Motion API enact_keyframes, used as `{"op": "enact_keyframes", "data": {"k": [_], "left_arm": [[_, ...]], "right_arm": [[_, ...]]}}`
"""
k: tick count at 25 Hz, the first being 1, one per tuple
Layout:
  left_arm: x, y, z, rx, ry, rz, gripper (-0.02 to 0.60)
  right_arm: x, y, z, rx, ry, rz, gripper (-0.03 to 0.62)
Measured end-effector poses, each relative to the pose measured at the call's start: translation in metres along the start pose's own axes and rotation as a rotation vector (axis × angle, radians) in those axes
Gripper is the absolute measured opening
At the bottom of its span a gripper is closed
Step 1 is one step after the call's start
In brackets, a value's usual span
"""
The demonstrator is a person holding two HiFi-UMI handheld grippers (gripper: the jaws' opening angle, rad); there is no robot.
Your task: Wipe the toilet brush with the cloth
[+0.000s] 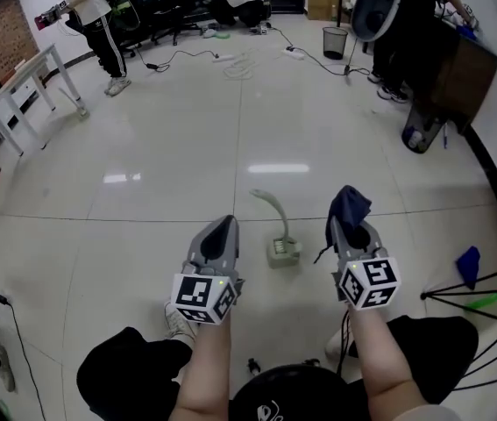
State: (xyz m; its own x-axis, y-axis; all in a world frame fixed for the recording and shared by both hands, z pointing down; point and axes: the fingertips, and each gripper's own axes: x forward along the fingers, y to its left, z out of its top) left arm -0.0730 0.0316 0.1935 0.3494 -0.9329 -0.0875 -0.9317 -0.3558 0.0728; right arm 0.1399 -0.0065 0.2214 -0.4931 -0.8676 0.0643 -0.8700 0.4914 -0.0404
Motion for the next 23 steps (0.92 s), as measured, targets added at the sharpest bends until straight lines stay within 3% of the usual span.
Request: {"op": "enact_keyframes", "data": {"k": [5, 11, 23], "left_arm": [[-0.001, 0.001, -0.004, -0.005, 0.005, 0.013, 0.005], [0.011, -0.017, -0.023, 0.008, 0.069, -0.039, 0.003], [0.018, -0.021, -0.030, -0.028, 0.055, -0.055, 0.003]], "right_arm": [[-0.002, 0.002, 0.001, -0.008, -0.010, 0.004, 0.060], [-0.002, -0.009, 0.003, 0.007, -0.026, -0.013, 0.061], [0.005, -0.011, -0.005, 0.025, -0.015, -0.010, 0.061]]}}
